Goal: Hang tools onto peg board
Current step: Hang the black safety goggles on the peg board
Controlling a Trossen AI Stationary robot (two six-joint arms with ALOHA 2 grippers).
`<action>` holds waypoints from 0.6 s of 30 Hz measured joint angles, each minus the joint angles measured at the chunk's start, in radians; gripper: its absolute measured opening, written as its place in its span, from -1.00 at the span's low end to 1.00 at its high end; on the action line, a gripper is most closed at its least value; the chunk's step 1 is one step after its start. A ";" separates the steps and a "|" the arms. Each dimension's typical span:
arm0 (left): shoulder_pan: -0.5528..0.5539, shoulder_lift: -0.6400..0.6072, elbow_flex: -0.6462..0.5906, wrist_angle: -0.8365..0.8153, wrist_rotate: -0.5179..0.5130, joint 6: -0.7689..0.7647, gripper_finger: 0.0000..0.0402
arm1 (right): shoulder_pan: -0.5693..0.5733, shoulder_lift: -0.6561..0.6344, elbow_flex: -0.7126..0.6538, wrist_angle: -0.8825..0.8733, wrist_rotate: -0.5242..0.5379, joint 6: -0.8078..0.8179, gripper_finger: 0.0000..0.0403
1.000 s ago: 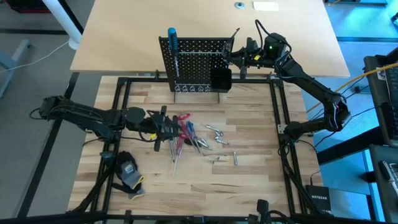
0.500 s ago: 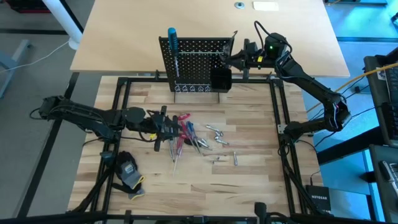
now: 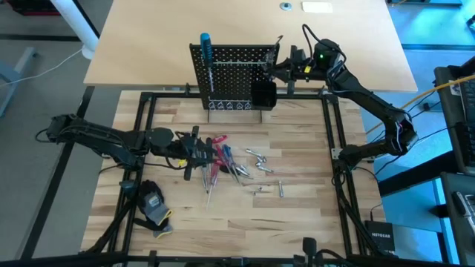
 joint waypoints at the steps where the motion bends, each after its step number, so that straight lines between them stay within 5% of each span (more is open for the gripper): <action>1: 0.000 0.000 0.000 0.000 0.000 0.000 -0.32 | 0.000 0.000 0.000 0.000 0.009 0.000 -0.85; 18: 0.000 0.000 0.000 0.000 0.000 -0.001 -0.32 | 0.000 0.033 0.001 -0.005 0.030 0.029 -0.68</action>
